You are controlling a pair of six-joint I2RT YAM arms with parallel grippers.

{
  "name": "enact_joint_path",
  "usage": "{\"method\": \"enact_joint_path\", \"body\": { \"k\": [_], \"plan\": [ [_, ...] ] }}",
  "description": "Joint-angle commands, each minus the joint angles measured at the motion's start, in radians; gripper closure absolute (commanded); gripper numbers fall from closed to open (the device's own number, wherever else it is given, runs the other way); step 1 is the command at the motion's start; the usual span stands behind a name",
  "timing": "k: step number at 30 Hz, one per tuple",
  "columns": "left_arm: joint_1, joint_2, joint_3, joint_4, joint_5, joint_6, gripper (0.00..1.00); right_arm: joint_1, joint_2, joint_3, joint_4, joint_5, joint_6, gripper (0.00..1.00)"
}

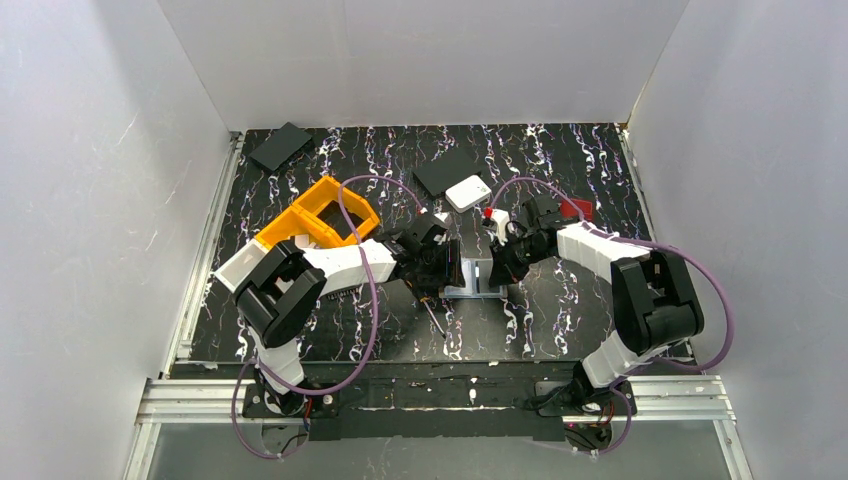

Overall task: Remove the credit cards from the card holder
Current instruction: Remove the credit card from the card holder.

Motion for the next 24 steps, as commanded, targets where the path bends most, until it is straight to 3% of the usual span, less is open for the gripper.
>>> {"method": "enact_joint_path", "body": {
  "k": [1, 16, 24],
  "plan": [
    [-0.004, -0.005, -0.003, 0.042, 0.036, -0.015, 0.49, 0.004, 0.016, 0.042, 0.007, 0.004, 0.009, 0.92],
    [-0.003, 0.031, -0.01, 0.128, 0.081, -0.122, 0.48, 0.005, 0.019, 0.047, 0.002, 0.011, 0.013, 0.91],
    [-0.003, 0.011, -0.048, 0.254, 0.112, -0.188, 0.57, 0.004, 0.011, 0.046, 0.013, 0.021, 0.034, 0.91]
  ]
}}
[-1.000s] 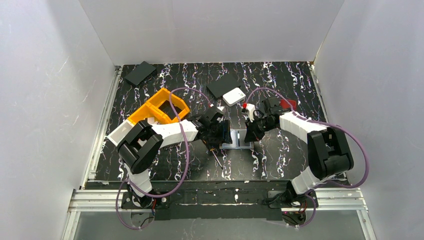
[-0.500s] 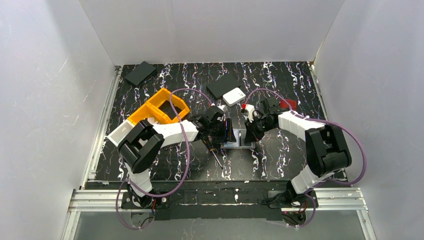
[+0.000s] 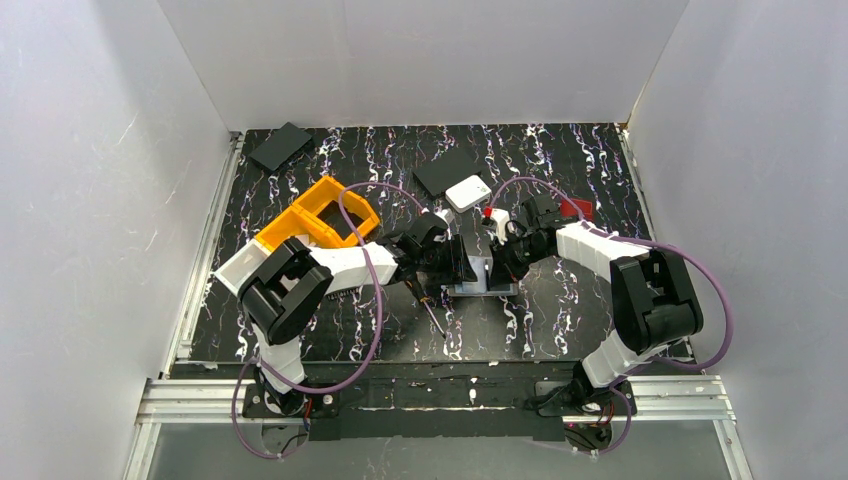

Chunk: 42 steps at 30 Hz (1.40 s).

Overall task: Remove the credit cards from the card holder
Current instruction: Remove the credit card from the card holder.

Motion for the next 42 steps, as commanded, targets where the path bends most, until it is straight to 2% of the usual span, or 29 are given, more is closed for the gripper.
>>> {"method": "enact_joint_path", "body": {
  "k": [1, 7, 11, 15, 19, 23, 31, 36, 42],
  "plan": [
    [-0.004, -0.013, -0.027, 0.083, 0.03, -0.051, 0.57, 0.002, -0.002, 0.038, 0.018, 0.006, 0.028, 0.91],
    [-0.001, 0.016, -0.042, 0.203, 0.091, -0.084, 0.58, -0.027, -0.009, 0.023, 0.085, 0.017, 0.13, 0.92],
    [-0.002, 0.042, -0.035, 0.278, 0.134, -0.095, 0.57, -0.099, -0.019, 0.006, 0.14, -0.055, 0.231, 0.92],
    [-0.002, 0.076, -0.017, 0.301, 0.16, -0.096, 0.56, -0.168, -0.023, -0.019, 0.194, -0.181, 0.314, 0.82],
    [-0.002, 0.102, -0.003, 0.322, 0.194, -0.099, 0.54, -0.18, 0.012, -0.027, 0.225, -0.28, 0.362, 0.71],
    [-0.003, 0.106, 0.001, 0.355, 0.225, -0.097, 0.5, -0.18, 0.064, -0.018, 0.227, -0.348, 0.382, 0.66],
    [-0.003, 0.112, 0.012, 0.408, 0.278, -0.099, 0.44, -0.18, 0.081, -0.014, 0.233, -0.354, 0.392, 0.54],
    [-0.003, 0.122, 0.019, 0.417, 0.289, -0.107, 0.44, -0.181, 0.083, -0.017, 0.238, -0.347, 0.394, 0.43],
    [-0.004, 0.137, 0.027, 0.426, 0.291, -0.119, 0.44, -0.191, 0.092, -0.012, 0.231, -0.349, 0.395, 0.42]
  ]
}}
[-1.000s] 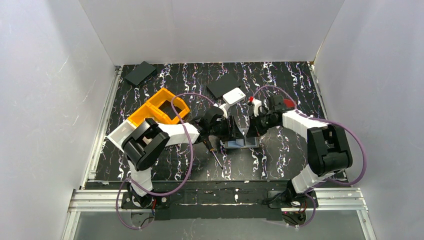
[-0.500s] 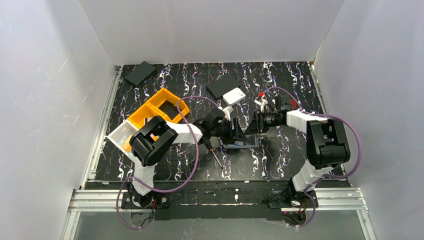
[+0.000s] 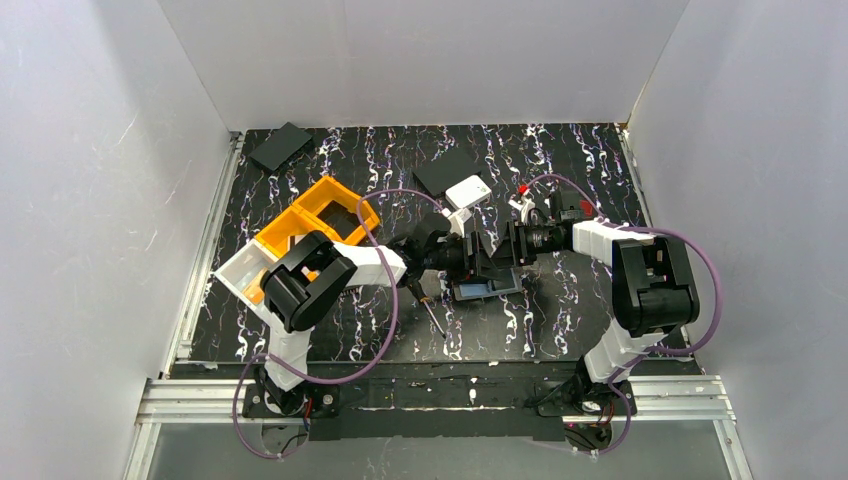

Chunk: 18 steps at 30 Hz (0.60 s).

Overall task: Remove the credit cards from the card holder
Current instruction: Remove the credit card from the card holder.

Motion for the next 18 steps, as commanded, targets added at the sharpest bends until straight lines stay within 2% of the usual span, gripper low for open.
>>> {"method": "enact_joint_path", "body": {
  "k": [1, 7, 10, 13, 18],
  "plan": [
    [-0.004, 0.005, 0.04, 0.022, 0.022, -0.008, 0.44, -0.017, 0.0, 0.01, 0.013, -0.033, 0.0, 0.42],
    [-0.003, 0.024, 0.07, 0.024, 0.034, -0.014, 0.43, -0.044, -0.031, 0.0, 0.016, -0.018, 0.0, 0.4],
    [-0.003, 0.031, 0.074, 0.024, 0.036, -0.018, 0.43, -0.044, -0.018, 0.0, 0.016, -0.012, 0.0, 0.44],
    [-0.003, 0.028, 0.066, 0.024, 0.028, -0.019, 0.43, -0.044, 0.003, 0.008, 0.002, -0.016, -0.006, 0.54],
    [0.002, -0.013, 0.029, 0.024, -0.01, -0.015, 0.43, -0.044, 0.003, 0.009, -0.001, 0.001, -0.009, 0.82]
  ]
}}
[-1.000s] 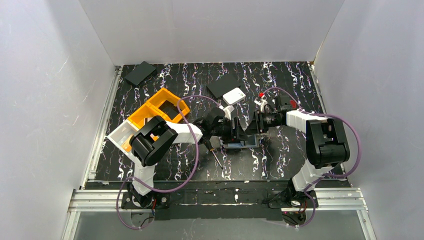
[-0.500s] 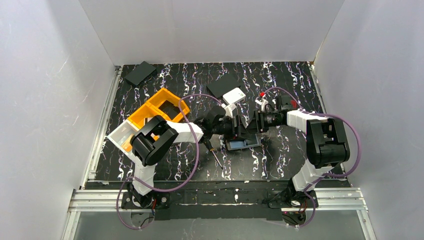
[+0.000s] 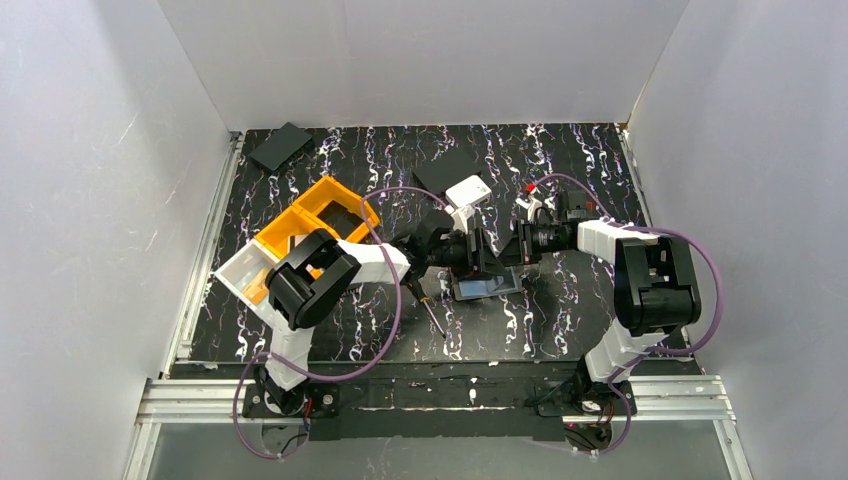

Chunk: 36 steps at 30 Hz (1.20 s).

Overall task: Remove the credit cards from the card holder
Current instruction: Remove the credit card from the card holder.

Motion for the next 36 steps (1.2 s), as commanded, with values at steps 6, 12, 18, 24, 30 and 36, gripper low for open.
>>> {"method": "enact_joint_path", "body": {
  "k": [6, 12, 18, 24, 30, 36],
  "plan": [
    [0.013, -0.181, -0.13, 0.017, -0.117, 0.022, 0.32, -0.005, 0.003, 0.008, -0.004, 0.057, -0.011, 0.99],
    [0.032, -0.211, -0.236, 0.201, -0.113, -0.098, 0.2, -0.045, -0.021, -0.027, 0.041, 0.0, 0.023, 0.99],
    [0.032, -0.166, -0.229, 0.262, -0.101, -0.142, 0.23, -0.051, -0.02, -0.031, 0.027, 0.057, 0.011, 0.99],
    [0.034, -0.075, -0.169, 0.261, -0.083, -0.147, 0.33, -0.052, -0.003, -0.027, 0.019, 0.049, 0.01, 0.89],
    [0.036, -0.005, -0.144, 0.244, -0.08, -0.156, 0.4, -0.052, 0.013, -0.025, 0.018, 0.039, 0.01, 0.76],
    [0.04, 0.016, -0.137, 0.223, -0.08, -0.145, 0.42, -0.047, 0.032, -0.02, 0.013, 0.041, 0.01, 0.75]
  ]
}}
